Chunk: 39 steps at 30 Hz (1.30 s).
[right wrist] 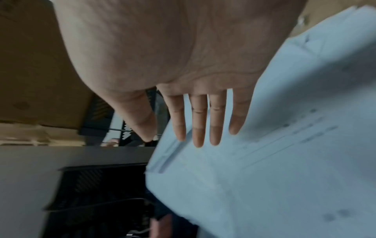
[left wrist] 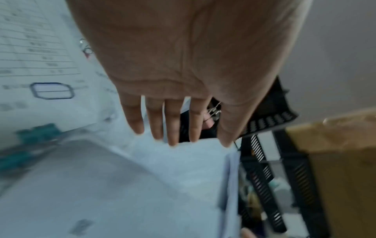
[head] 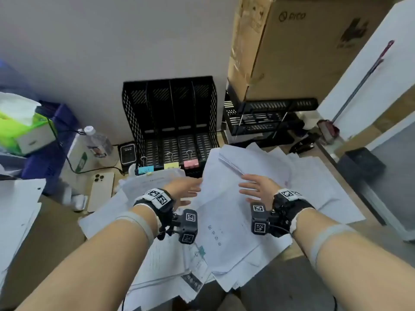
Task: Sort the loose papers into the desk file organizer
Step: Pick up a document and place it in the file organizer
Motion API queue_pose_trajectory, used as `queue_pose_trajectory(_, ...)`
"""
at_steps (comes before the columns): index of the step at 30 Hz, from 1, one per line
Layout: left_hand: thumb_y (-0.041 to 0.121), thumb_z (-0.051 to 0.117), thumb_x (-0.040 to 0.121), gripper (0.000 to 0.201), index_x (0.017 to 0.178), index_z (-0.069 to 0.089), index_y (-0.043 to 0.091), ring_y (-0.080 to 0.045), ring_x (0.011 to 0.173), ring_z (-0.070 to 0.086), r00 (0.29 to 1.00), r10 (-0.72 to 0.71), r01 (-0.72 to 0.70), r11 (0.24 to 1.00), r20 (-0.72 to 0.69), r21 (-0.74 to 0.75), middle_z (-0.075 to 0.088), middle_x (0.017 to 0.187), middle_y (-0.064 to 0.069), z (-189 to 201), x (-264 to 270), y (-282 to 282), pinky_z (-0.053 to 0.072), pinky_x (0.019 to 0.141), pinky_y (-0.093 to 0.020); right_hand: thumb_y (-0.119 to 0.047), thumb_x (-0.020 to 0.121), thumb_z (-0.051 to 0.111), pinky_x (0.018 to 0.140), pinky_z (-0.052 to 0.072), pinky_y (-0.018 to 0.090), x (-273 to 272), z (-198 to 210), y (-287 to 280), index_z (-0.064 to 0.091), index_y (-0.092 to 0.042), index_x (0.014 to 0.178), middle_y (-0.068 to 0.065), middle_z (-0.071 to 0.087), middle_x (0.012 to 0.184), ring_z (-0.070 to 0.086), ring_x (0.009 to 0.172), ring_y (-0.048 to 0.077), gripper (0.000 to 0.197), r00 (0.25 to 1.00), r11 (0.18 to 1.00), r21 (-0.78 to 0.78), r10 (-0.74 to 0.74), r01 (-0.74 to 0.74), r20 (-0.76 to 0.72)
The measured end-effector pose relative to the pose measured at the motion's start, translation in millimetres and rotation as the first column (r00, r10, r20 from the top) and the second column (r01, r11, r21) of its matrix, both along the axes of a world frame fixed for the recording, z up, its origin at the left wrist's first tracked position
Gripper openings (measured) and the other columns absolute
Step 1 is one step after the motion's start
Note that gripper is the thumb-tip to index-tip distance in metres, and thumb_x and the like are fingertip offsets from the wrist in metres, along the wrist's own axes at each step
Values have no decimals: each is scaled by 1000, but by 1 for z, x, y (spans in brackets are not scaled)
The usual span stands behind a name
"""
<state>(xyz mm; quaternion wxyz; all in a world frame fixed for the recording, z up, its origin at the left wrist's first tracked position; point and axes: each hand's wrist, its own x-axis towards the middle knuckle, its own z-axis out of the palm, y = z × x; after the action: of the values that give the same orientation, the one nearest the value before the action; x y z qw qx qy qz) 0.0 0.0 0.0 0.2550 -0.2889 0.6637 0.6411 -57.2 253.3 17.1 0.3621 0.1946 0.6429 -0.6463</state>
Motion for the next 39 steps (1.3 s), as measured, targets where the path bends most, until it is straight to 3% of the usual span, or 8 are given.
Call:
queue_pose_trajectory(4, 33, 79, 83, 54, 127, 58, 10, -23, 100, 59, 990, -136, 142, 875, 46, -463, 61, 119, -10, -47, 20, 8, 43, 82, -27, -26, 91, 64, 83, 44, 34, 25, -43, 9, 63, -16, 116, 7, 63, 116, 57, 103, 21, 27, 1000, 993, 119, -20, 17, 23)
queue_pose_trajectory(10, 18, 74, 84, 9, 89, 67, 18, -20, 69, 60, 956, -289, 275, 809, 57, -519, 69, 88, -6, -68, 43, 9, 43, 57, -22, -17, 90, 63, 92, 48, 38, 31, -67, -13, 64, -22, 111, 5, 63, 110, 59, 100, 21, 22, 969, 963, 214, 196, -162, -150)
queue_pose_trajectory(15, 8, 63, 91, 16, 101, 66, 20, -19, 87, 63, 916, -387, 262, 777, -106, -572, 68, 98, -1, -32, 42, -2, 44, 63, -20, -5, 80, 55, 109, 38, 36, 10, -42, -51, 56, -29, 128, 5, 50, 130, 48, 125, 20, 54, 584, 668, 657, 703, -348, -406)
queue_pose_trajectory(20, 15, 64, 95, 30, 125, 66, 16, -17, 109, 59, 877, -466, 294, 712, -117, -638, 65, 118, 0, 1, 44, -22, 41, 84, -21, -21, 81, 61, 96, 43, 27, -1, -19, -84, 65, -29, 115, -2, 64, 121, 57, 115, 23, 36, 253, 268, 818, 955, -509, -156)
queue_pose_trajectory(24, 22, 73, 88, 18, 103, 63, 23, -14, 76, 62, 945, -255, 77, 780, -203, -621, 66, 83, 2, 11, 58, -44, 50, 68, -24, -18, 87, 62, 62, 36, 22, -2, -20, -88, 47, -35, 58, -8, 52, 71, 51, 79, 19, 36, 369, 424, 748, 894, -510, -255)
queue_pose_trajectory(31, 36, 86, 75, 53, 118, 59, 21, -24, 100, 69, 978, 165, -202, 902, -126, -382, 70, 110, -4, 0, 102, -81, 59, 87, -40, -14, 90, 56, 73, 44, 30, 4, -32, -77, 66, -4, 97, 13, 67, 92, 58, 83, 29, 16, 622, 682, 536, 711, -497, -328)
queue_pose_trajectory(34, 17, 82, 82, 50, 127, 60, 12, -28, 104, 73, 930, 348, -357, 932, -119, -64, 72, 119, -10, -2, 113, -80, 61, 87, -43, -16, 87, 54, 68, 39, 30, 11, -41, -83, 63, -2, 94, 9, 60, 84, 52, 77, 22, 18, 720, 749, 472, 630, -465, -290)
queue_pose_trajectory(39, 11, 75, 88, 37, 124, 64, 8, -31, 104, 73, 884, 447, -448, 894, -139, 25, 73, 117, -13, 1, 119, -86, 61, 87, -41, -38, 63, 57, 79, 51, 35, 14, -75, -99, 68, -19, 92, 19, 69, 93, 63, 77, 26, 36, 839, 851, 339, 490, -401, -237)
